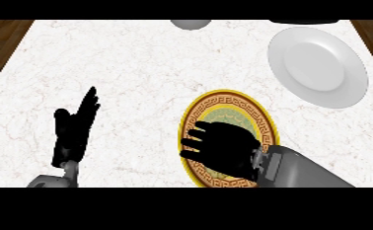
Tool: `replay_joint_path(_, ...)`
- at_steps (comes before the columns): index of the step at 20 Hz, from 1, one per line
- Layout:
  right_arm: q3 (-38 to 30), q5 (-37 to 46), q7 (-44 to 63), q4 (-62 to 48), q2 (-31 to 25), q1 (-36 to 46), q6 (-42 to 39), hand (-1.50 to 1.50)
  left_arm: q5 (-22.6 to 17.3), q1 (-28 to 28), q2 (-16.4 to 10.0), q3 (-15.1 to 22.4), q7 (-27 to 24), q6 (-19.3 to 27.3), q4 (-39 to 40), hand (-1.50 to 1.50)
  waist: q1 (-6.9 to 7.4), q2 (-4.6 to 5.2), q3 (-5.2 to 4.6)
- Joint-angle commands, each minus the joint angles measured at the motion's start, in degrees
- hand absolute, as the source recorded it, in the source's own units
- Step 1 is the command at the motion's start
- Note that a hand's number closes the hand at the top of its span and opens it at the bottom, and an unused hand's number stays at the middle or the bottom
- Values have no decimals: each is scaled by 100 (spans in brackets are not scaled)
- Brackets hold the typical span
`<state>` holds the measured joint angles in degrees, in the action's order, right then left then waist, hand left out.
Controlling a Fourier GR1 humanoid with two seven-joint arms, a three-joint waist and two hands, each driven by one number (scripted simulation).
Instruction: Pick the squash from the plate and place it in the plate
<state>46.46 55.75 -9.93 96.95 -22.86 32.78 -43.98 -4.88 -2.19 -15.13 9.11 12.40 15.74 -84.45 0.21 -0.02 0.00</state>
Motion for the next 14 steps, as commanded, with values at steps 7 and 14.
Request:
replay_joint_path(7, -247, 858, -727, -827, 306, -182, 221, -150, 247, 139, 274, -136, -15, -111, 21, 0, 12, 4, 1)
replay_joint_path(14, -210, 1422, -642, -1011, 957, -252, 33, -150, 317, -402, 259, -392, 310, -338, 159, 0, -2, 3, 0)
